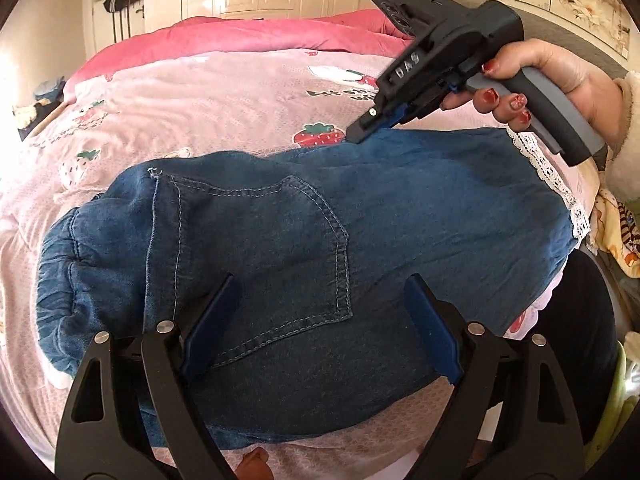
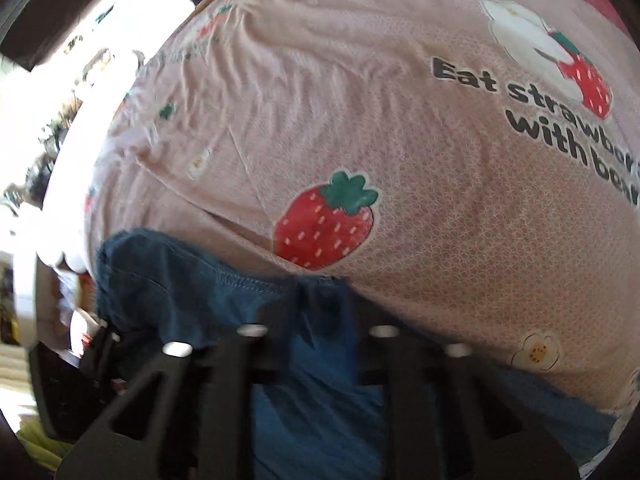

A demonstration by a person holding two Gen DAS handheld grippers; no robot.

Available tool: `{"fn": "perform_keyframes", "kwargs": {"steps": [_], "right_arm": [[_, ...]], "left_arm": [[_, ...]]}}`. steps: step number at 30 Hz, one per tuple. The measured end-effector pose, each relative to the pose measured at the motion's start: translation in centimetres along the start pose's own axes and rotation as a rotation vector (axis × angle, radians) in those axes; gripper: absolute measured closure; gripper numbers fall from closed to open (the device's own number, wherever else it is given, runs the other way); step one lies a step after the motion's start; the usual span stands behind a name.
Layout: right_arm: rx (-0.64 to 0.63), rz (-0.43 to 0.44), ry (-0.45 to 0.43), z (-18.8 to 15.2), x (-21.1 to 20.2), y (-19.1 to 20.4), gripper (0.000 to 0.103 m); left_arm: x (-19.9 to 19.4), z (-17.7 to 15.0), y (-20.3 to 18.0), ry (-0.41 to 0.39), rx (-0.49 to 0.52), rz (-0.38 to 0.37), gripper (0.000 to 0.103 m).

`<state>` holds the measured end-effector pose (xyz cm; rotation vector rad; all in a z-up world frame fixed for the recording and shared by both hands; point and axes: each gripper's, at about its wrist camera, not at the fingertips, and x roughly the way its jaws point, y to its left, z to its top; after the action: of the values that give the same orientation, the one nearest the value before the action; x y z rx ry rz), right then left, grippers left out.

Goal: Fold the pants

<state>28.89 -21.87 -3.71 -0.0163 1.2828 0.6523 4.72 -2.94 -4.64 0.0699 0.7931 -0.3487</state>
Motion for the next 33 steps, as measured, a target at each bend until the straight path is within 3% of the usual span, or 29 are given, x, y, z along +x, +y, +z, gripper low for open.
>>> {"fn": "perform_keyframes", "kwargs": {"steps": [4,9,12,14,15,18,19,21,24,27,33], "right_arm": [[0.003,-0.034,-0.108,0.8,-1.3,-0.7,0.099],[0.013,-0.076,-0.102,1.7,0.9,-1.4,0.100],[0.068,-0.011,-0.156,1.4,-0.1,-2.5,0.100],[0.079,0.043,-0.234,0.2,-2.9,-3.0,0.098],[0.077,0.050,-0.265,-0.5,-4.3,-3.3,0.093],[0.097,0.056,-0.356,-4.3,-9.3,-4.8,0.064],[0.101,0.051,-0.376,-5.4,-10.4,-5.2,0.061],[0.111,0.019,-0.424,-8.4,-12.8,-6.1,0.061],[0.111,-0.107,-0.479,-14.2,-15.0,-6.6,0.057],[0.109,-0.197,-0.480,-19.3,-15.2,-6.4,0.054],[0.105,-0.222,-0.458,-25.7,-12.9,-5.3,0.053]], "left_arm": [[0.2,0.0,0.1,-0.001,-0.010,0.002,0.025],[0.4,-0.2,-0.3,0.005,0.001,0.019,0.025],[0.5,-0.3,-0.4,0.006,0.010,0.026,0.025],[0.5,-0.3,-0.4,-0.001,0.013,0.026,0.025],[0.5,-0.4,-0.4,-0.005,0.016,0.027,0.025],[0.3,-0.4,-0.6,-0.017,0.019,0.031,0.024],[0.1,-0.4,-0.6,-0.023,0.012,0.027,0.024],[-0.3,-0.2,-0.8,-0.029,-0.003,0.026,0.022],[-1.5,0.6,-1.0,-0.058,-0.015,0.028,0.016],[-2.5,1.4,-2.0,-0.078,-0.011,0.013,0.015],[-2.0,3.5,-6.1,-0.082,0.055,-0.043,0.012]]}}
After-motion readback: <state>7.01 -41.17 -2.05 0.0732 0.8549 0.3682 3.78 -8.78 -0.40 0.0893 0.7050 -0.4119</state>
